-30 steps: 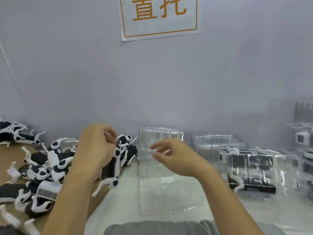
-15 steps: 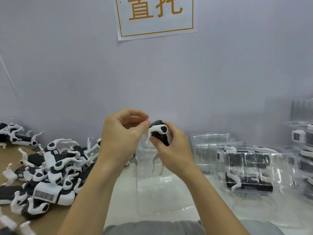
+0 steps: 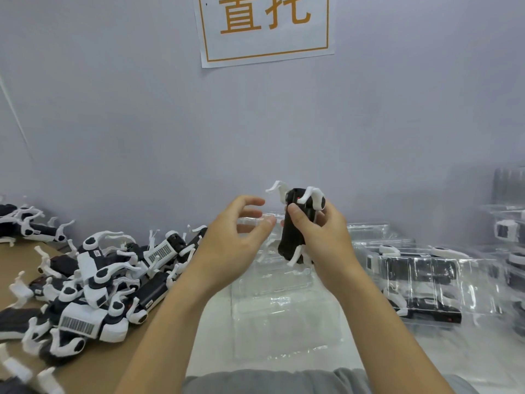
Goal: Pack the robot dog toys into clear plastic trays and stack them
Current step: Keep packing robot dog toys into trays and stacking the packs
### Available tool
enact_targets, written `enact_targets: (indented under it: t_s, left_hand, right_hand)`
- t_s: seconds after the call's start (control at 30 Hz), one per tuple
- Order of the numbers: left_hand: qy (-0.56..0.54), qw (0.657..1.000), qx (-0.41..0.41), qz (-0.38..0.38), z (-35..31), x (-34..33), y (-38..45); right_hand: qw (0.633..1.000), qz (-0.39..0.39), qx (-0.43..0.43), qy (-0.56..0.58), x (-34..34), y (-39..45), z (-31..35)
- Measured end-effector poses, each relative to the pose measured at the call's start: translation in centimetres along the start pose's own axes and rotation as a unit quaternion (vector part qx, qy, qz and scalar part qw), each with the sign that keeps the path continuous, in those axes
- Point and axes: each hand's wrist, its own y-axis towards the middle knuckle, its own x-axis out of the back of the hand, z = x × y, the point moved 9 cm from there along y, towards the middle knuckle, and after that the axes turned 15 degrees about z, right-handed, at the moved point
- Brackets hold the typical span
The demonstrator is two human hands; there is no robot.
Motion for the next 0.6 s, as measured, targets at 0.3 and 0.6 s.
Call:
enact_targets:
  t_s: [0.3, 0.6]
  left_hand:
    - [0.062, 0.989, -0.055, 0.126, -0.8, -2.8, -0.4]
    - [-0.043, 0.991, -0.111, -0.055, 0.0, -0.4, 0.1]
  right_hand:
    - [0.931, -0.046, -0.064, 0.355, -0.6, 0.1, -2.2]
    - [0.944, 0.080, -0.124, 0.296, -2.4, 0.0, -1.7]
